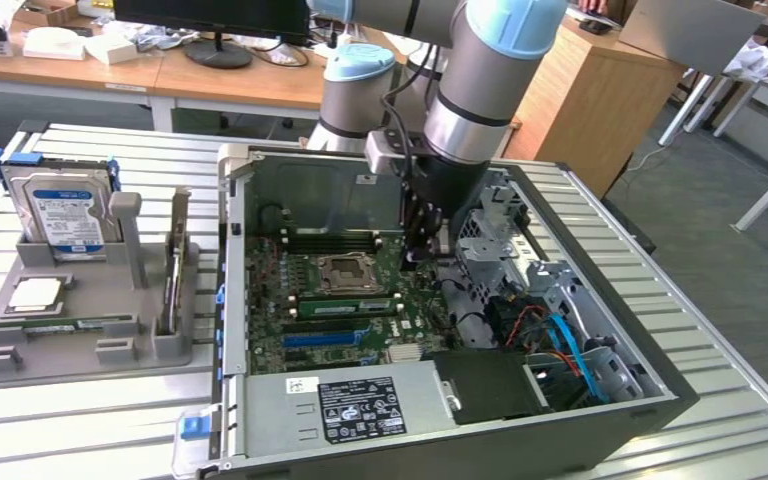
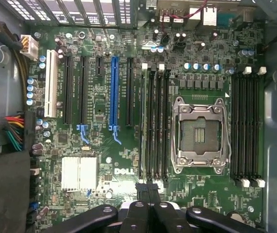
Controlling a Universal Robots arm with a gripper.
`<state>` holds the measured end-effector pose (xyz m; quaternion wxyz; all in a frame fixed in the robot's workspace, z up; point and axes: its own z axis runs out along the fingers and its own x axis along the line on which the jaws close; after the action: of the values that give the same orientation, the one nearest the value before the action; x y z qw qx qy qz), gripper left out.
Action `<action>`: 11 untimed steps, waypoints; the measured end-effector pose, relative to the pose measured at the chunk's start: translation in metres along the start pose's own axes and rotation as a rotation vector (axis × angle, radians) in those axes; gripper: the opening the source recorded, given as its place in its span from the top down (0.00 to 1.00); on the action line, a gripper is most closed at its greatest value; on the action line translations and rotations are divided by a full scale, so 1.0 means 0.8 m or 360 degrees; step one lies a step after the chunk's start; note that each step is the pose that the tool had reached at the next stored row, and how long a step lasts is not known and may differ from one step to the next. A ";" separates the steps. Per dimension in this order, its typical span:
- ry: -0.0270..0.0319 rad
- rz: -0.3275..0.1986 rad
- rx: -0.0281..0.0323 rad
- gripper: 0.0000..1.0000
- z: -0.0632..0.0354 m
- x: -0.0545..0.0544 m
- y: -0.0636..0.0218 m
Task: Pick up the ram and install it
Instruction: 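Press down the ram until it locks into place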
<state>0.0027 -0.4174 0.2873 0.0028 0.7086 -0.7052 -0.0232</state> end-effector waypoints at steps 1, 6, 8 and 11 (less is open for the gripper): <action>0.00001 0.0000 0.00000 0.90 0.001 0.000 0.000; 0.00000 0.0000 0.00000 0.90 0.005 0.000 0.000; 0.00001 0.0000 0.00000 0.90 0.008 0.000 0.000; 0.00001 0.0000 0.00000 0.90 0.011 0.000 0.000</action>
<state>0.0027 -0.4175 0.2788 0.0028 0.7086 -0.7052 -0.0232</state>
